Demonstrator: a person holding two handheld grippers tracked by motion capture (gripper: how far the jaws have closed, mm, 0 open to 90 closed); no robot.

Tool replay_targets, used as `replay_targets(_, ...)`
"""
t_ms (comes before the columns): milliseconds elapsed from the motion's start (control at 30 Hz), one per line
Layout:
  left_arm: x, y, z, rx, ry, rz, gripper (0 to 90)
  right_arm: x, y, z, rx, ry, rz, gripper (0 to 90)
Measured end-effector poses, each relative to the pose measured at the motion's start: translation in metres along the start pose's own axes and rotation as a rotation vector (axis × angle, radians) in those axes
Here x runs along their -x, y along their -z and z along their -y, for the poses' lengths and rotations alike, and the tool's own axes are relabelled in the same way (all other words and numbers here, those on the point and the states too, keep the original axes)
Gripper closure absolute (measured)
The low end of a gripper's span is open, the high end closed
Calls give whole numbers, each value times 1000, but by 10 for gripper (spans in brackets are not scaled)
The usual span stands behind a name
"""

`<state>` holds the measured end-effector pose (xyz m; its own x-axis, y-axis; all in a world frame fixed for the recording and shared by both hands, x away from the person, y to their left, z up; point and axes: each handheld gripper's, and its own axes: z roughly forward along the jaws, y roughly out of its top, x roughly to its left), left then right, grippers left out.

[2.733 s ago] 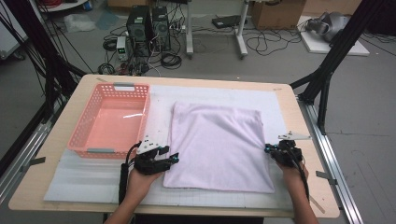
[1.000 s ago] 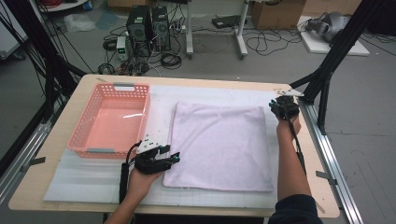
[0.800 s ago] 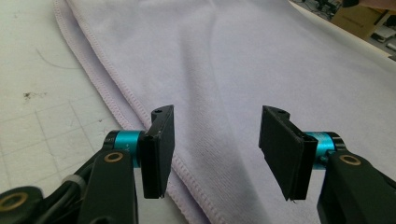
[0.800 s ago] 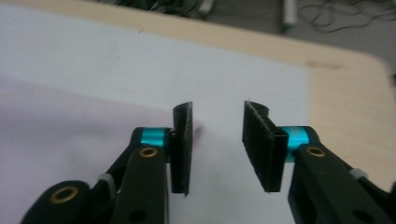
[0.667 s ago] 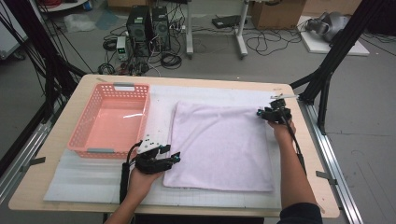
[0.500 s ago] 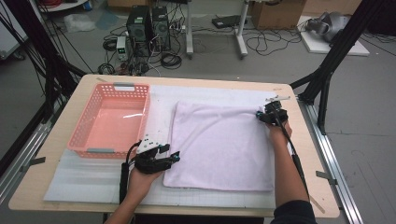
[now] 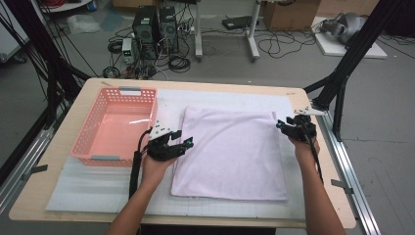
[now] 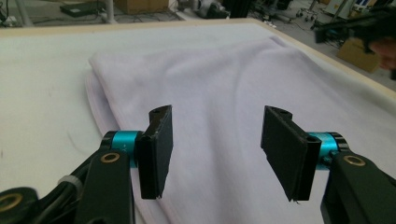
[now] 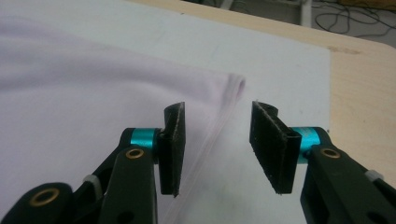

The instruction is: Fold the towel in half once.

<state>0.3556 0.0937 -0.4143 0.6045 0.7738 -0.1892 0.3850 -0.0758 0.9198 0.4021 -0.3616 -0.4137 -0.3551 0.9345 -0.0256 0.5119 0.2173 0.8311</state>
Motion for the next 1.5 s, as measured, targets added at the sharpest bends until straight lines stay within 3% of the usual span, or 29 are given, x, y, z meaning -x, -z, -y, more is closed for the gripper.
replay_targets(133,-13,-24,-19,-14,2,-36,437,-7,22,11,4,16,-49,522)
replay_targets(233,-23,-43,-29,-43,32,-61,439,-10,33,18,13,23,-74,518)
replay_targets(300,-32,-57,-36,-76,31,-81,440,-14,38,23,12,33,-96,517)
replay_targets(400,-44,-80,-43,-108,38,-104,448,-20,42,28,0,63,-86,512)
replay_targets(500,-57,-100,-47,-158,45,-130,451,-20,44,30,4,54,-97,510)
replay_targets(600,-68,-113,-48,-169,58,-164,450,-19,45,31,9,37,-102,506)
replay_targets(667,-76,-119,-46,-151,81,-183,446,-18,46,31,14,37,-107,500)
replay_targets(700,-81,-121,-44,-170,101,-187,447,-18,46,31,18,35,-108,495)
replay_targets(767,-87,-127,-41,-208,124,-183,434,-18,46,32,23,26,-110,484)
replay_targets(933,-92,-135,-40,-225,128,-188,453,-18,48,33,28,19,-121,478)
replay_targets(967,-93,-139,-38,-243,145,-168,453,-18,48,34,27,17,-124,478)
replay_targets(1000,-93,-142,-35,-253,128,-157,455,-18,48,34,32,19,-123,479)
replay_targets(1033,-91,-143,-32,-258,82,-156,475,-18,48,34,30,16,-122,479)
replay_targets(1067,-91,-143,-32,-258,82,-156,483,-18,48,34,28,16,-121,479)
replay_targets(1100,-89,-143,-32,-271,25,-180,517,-17,48,35,26,8,-120,479)
replay_targets(1133,-91,-142,-33,-273,25,-180,569,-17,48,35,25,4,-121,479)
replay_targets(1167,-94,-140,-33,-273,58,-150,652,-16,48,35,28,7,-120,479)
replay_targets(1200,-94,-140,-33,-273,58,-150,776,-15,48,36,28,11,-119,479)
replay_targets(1233,-95,-139,-32,-266,88,-135,791,-16,47,36,27,6,-122,480)
replay_targets(1300,-93,-137,-34,-252,72,-149,817,-16,47,36,26,6,-124,481)
replay_targets(1367,-92,-132,-39,-187,60,-180,825,-16,47,36,25,11,-122,482)
replay_targets(1433,-90,-124,-48,-76,34,-219,826,-15,47,37,25,6,-116,482)
replay_targets(1467,-89,-121,-51,-40,31,-235,826,-14,47,38,25,6,-112,482)
replay_targets(1500,-89,-119,-53,-37,22,-256,825,-13,46,38,26,2,-108,482)
